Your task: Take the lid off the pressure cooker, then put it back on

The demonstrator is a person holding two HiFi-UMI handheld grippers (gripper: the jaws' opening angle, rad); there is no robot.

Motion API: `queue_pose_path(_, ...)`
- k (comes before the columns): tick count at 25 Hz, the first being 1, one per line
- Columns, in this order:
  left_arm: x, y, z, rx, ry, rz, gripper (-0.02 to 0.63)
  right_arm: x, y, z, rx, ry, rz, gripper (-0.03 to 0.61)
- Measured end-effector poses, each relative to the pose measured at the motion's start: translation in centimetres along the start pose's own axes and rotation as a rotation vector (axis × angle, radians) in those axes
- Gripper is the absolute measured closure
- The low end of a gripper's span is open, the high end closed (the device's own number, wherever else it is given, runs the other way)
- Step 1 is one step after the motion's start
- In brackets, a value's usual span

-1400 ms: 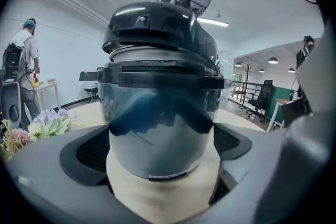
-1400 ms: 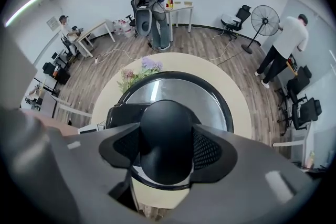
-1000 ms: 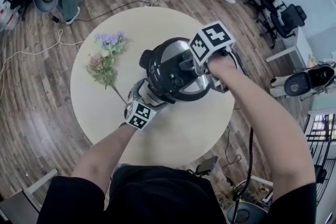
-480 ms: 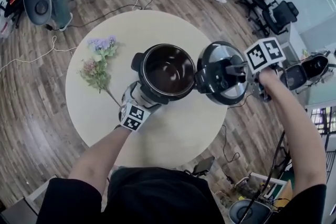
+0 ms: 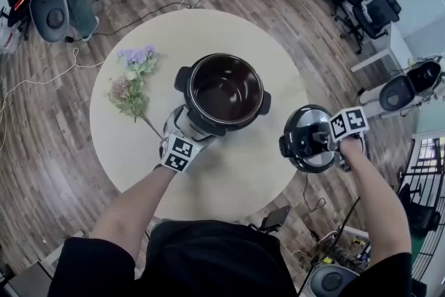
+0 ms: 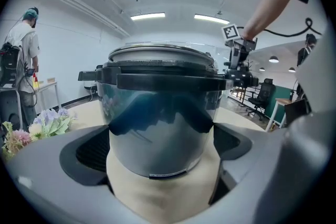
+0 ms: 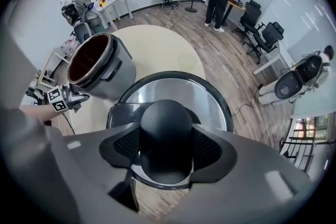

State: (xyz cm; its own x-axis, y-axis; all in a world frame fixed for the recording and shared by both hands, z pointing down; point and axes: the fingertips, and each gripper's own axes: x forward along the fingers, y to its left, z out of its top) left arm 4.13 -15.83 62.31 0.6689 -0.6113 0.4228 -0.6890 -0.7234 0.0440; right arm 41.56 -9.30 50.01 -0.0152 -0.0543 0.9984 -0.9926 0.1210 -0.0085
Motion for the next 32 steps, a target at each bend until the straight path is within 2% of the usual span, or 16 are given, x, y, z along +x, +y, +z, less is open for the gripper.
queue_pose_path(8,-0.3,-0.1,0.7,-0.002,0.023,-0.001,0.021,10.0,2.5,-3.1,0.078,-0.031,0.054,0.293)
queue_pose_path(15,-0.3,0.1,0.4,0.0,0.034,0.001,0.021,16.0,4.3,-3.9,0.113,-0.038,0.037,0.291)
queue_pose_path(23,-0.1,-0.1,0.7,-0.001,0.046,-0.002,0.021,18.1,5.1,-3.8,0.139,-0.067,0.056,0.291)
queue_pose_path(28,-0.3,0.0,0.4,-0.002,0.051,0.003,0.021,18.4,5.6,-3.6,0.126,-0.035,0.084,0.288)
queue_pose_path(30,-0.3,0.0,0.4,-0.002,0.051,0.003,0.021,18.2,5.9,-3.6,0.126,-0.041,0.1,0.232)
queue_pose_path(32,-0.3,-0.1,0.4,-0.003,0.049,0.004,0.021,17.8,5.9,-3.9,0.118,-0.042,0.112,0.212)
